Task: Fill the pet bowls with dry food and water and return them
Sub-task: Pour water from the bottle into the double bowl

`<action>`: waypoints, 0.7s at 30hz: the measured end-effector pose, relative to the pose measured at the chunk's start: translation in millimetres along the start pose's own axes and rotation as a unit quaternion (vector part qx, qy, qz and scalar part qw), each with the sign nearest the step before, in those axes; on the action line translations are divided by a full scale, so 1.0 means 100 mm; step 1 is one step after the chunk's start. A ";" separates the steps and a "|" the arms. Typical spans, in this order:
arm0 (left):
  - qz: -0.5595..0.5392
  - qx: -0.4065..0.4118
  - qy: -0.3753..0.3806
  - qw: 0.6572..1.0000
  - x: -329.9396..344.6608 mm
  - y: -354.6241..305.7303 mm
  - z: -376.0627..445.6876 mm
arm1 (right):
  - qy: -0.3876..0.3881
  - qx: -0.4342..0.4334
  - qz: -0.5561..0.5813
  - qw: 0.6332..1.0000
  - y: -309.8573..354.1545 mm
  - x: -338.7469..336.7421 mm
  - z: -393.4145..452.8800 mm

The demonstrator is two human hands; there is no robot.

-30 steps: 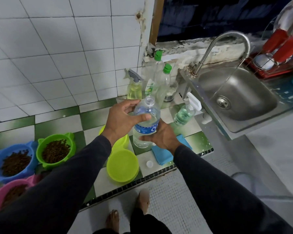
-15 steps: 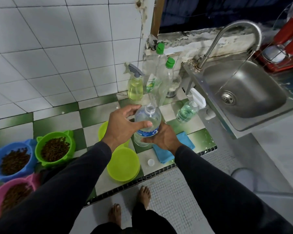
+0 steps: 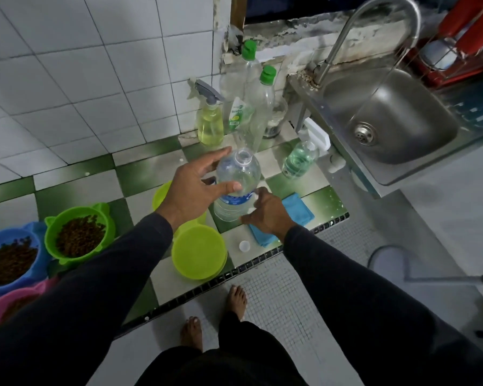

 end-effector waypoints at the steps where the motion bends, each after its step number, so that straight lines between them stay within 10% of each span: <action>1: -0.009 0.000 0.004 1.000 0.00 0.02 0.00 | 0.004 0.028 -0.069 0.997 -0.10 0.06 -0.03; 9: -0.041 0.004 0.022 0.999 0.03 0.11 0.01 | 0.126 -0.015 -0.231 0.965 -0.44 0.67 -0.29; 21: -0.031 0.000 0.026 0.999 0.00 0.11 0.00 | 0.091 -0.040 -0.266 0.959 -0.35 0.82 -0.25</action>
Point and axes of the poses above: each hand's wrist, its own z-axis towards the middle knuckle, its own x-axis out of the palm, y = z × x, the point moved 1 cm from there along z, towards the middle knuckle, and after that the axes turned 12 degrees about y, right-handed, at the moved point
